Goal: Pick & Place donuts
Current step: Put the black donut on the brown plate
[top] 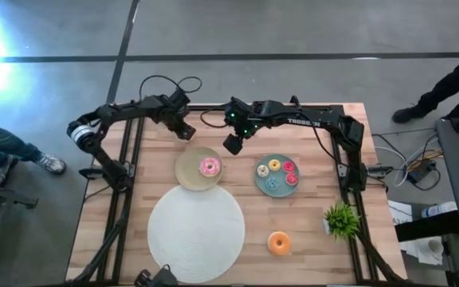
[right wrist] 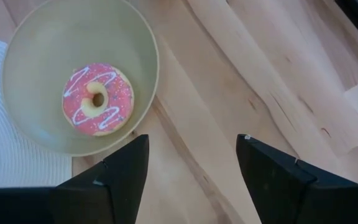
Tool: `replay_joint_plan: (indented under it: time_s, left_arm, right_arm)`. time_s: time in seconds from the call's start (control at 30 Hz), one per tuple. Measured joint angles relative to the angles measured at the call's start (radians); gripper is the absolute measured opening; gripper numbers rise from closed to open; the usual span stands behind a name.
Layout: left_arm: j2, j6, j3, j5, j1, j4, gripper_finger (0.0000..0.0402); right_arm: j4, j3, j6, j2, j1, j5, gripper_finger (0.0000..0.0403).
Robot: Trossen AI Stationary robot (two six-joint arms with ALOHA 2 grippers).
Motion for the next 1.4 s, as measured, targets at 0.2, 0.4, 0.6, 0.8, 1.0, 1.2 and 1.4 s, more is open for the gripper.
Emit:
replay_joint_plan:
  time_s: [0.2,0.4,0.6,0.8,1.0,1.2,1.4]
  left_arm:
    - [-0.14,-0.02,0.078,0.091,-0.018,-0.168,0.0002]
    - [-0.236,-0.137,-0.007,0.149,-0.125,-0.188,0.0001]
    - [-0.237,-0.275,-0.151,0.135,-0.283,-0.035,0.0001]
    - [-0.199,-0.329,-0.212,0.03,-0.332,0.061,0.001]
    - [-0.167,-0.377,-0.208,0.03,-0.332,0.06,0.0088]
    - [-0.191,-0.423,-0.184,0.126,-0.344,0.013,0.0149]
    - [-0.232,-0.439,-0.164,0.072,-0.361,-0.031,0.016]
  right_arm:
    - [-0.028,0.0,-0.012,-0.001,0.0,-0.001,0.0232]
    - [-0.041,-0.002,-0.027,-0.008,0.007,-0.001,0.023]
    - [-0.029,-0.002,-0.034,-0.067,0.027,0.032,0.0221]
    - [-0.042,-0.02,-0.014,-0.137,0.037,0.042,0.0219]
    - [-0.062,-0.121,0.019,-0.241,0.079,0.081,0.0222]
    - [-0.052,-0.337,0.109,-0.395,0.121,0.088,0.023]
    - [0.012,-0.591,0.218,-0.572,0.182,0.084,0.023]
